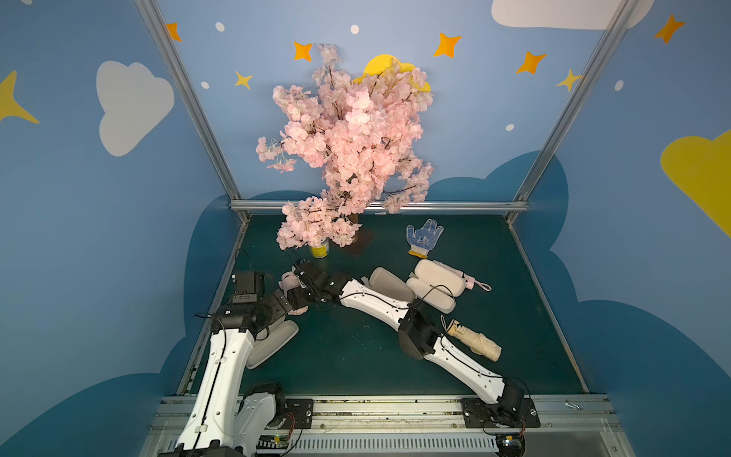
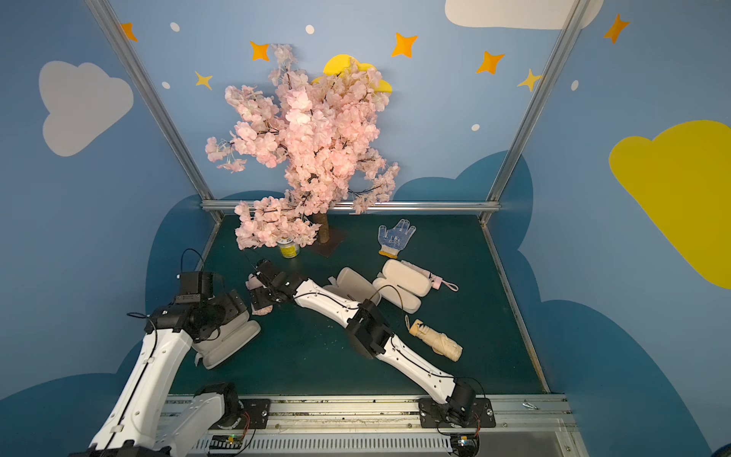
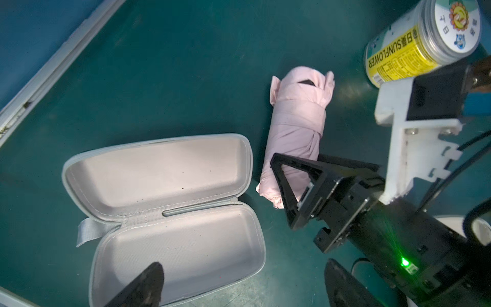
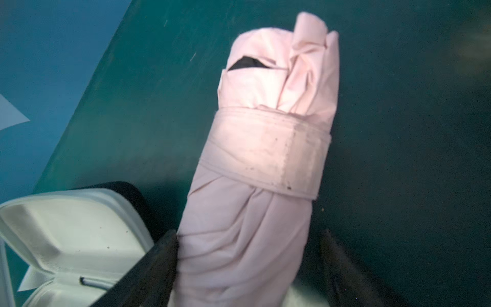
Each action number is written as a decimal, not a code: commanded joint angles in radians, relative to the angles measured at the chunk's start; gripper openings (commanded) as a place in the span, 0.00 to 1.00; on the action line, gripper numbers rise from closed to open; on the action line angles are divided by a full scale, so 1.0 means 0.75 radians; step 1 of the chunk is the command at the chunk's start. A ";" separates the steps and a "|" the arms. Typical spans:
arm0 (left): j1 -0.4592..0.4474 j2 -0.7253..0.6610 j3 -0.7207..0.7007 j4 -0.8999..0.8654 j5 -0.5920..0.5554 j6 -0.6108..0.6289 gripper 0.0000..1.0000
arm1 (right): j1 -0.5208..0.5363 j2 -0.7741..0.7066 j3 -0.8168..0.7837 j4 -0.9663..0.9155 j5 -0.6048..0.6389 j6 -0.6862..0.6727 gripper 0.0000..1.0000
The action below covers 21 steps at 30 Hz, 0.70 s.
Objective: Put umbrellas into zippered umbrella sleeves
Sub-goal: Pick up the umbrella from the center of the board, then move the umbrella sleeve at the center of the board.
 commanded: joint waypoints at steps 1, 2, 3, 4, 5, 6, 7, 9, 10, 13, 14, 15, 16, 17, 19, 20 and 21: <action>-0.086 0.028 -0.035 0.010 0.009 -0.032 0.92 | -0.019 -0.011 -0.037 -0.214 0.186 -0.028 0.60; -0.112 0.039 -0.052 0.020 0.013 -0.046 0.92 | -0.032 -0.026 -0.059 -0.242 0.204 -0.027 0.48; -0.131 0.047 -0.067 0.029 0.016 -0.054 0.91 | -0.047 -0.049 -0.095 -0.249 0.202 -0.026 0.39; -0.154 0.060 -0.081 0.035 0.017 -0.063 0.91 | -0.064 -0.090 -0.158 -0.238 0.192 -0.027 0.33; -0.173 0.077 -0.093 0.038 0.018 -0.065 0.91 | -0.085 -0.142 -0.241 -0.201 0.174 -0.031 0.29; -0.192 0.091 -0.099 0.042 0.019 -0.067 0.91 | -0.099 -0.202 -0.327 -0.149 0.145 -0.043 0.25; -0.212 0.110 -0.104 0.042 0.023 -0.069 0.91 | -0.115 -0.276 -0.428 -0.085 0.104 -0.056 0.22; -0.263 0.153 -0.109 0.041 0.025 -0.065 0.91 | -0.139 -0.415 -0.607 0.034 0.038 -0.097 0.19; -0.296 0.179 -0.117 0.038 0.008 -0.063 0.91 | -0.152 -0.477 -0.674 0.072 0.000 -0.115 0.19; -0.407 0.273 -0.119 0.046 -0.033 -0.058 0.91 | -0.195 -0.611 -0.796 0.126 -0.112 -0.096 0.18; -0.438 0.317 -0.115 0.042 -0.060 -0.053 0.91 | -0.208 -0.645 -0.820 0.132 -0.144 -0.072 0.18; -0.463 0.356 -0.105 0.030 -0.090 -0.053 0.91 | -0.213 -0.671 -0.838 0.133 -0.167 -0.059 0.18; -0.486 0.399 -0.084 0.010 -0.106 -0.044 0.91 | -0.216 -0.696 -0.857 0.131 -0.185 -0.051 0.18; -0.501 0.446 -0.058 -0.017 -0.128 -0.030 0.91 | -0.216 -0.723 -0.875 0.131 -0.205 -0.049 0.18; -0.523 0.530 -0.011 -0.068 -0.205 -0.014 0.90 | -0.214 -0.767 -0.917 0.130 -0.246 -0.042 0.17; -0.530 0.565 0.012 -0.086 -0.254 0.005 0.90 | -0.215 -0.790 -0.950 0.143 -0.271 -0.038 0.17; -0.535 0.587 0.026 -0.091 -0.287 0.026 0.90 | -0.216 -0.811 -0.986 0.164 -0.291 -0.031 0.17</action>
